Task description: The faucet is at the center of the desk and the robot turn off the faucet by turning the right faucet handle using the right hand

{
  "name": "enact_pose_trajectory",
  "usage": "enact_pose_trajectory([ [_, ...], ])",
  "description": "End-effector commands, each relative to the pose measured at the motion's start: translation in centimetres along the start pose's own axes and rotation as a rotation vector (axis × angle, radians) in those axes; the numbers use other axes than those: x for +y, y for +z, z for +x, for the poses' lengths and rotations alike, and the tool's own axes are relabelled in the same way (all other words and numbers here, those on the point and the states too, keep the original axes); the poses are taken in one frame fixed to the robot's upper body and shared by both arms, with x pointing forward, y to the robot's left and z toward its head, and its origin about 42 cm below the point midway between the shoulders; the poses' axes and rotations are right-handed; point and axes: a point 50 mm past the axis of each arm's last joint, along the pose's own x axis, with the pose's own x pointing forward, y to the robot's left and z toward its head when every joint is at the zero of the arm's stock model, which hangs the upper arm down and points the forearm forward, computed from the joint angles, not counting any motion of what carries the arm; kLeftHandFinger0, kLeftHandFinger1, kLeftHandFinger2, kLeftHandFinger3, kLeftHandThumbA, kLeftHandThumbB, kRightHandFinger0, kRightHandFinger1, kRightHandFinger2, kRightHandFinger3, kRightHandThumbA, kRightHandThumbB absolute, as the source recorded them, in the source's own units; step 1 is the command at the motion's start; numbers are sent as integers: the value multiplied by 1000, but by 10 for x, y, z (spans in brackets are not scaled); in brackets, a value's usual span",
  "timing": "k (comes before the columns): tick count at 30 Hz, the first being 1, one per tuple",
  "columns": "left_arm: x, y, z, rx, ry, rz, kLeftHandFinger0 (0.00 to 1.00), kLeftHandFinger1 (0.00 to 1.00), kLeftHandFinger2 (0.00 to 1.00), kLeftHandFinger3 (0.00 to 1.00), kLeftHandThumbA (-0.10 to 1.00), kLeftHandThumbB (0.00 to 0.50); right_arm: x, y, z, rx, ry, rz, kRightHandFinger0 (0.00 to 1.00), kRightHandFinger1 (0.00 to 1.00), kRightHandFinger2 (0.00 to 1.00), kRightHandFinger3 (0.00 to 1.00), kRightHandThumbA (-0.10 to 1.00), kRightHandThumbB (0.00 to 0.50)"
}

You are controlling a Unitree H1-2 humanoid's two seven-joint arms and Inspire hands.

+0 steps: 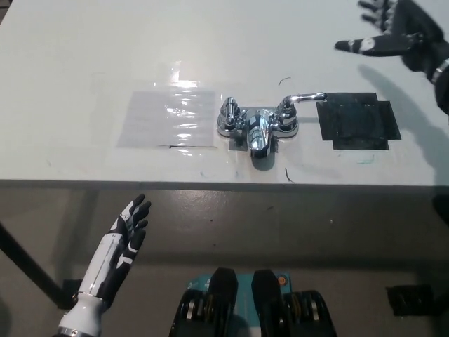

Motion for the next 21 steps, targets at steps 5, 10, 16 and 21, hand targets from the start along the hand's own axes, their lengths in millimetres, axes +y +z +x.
enact_pose_trajectory([
  [5, 2, 13, 3, -76, -11, 27, 1000, 1000, 1000, 1000, 928, 207, 14, 33, 28, 36, 71, -181, 1000, 1000, 1000, 1000, 1000, 365],
  [10, 2, 13, 3, -71, -10, 40, 1000, 1000, 1000, 1000, 928, 205, 25, 25, 33, 60, 69, -239, 1000, 1000, 1000, 1000, 1000, 374],
  [16, 2, 13, 3, -76, -11, 40, 1000, 1000, 1000, 1000, 920, 197, 38, 18, 37, 77, 99, -262, 1000, 1000, 1000, 1000, 1000, 379],
  [21, 1, 13, 6, -69, -20, 53, 1000, 1000, 1000, 1000, 911, 214, 46, 4, 37, 103, 97, -246, 1000, 1000, 1000, 1000, 1000, 389],
])
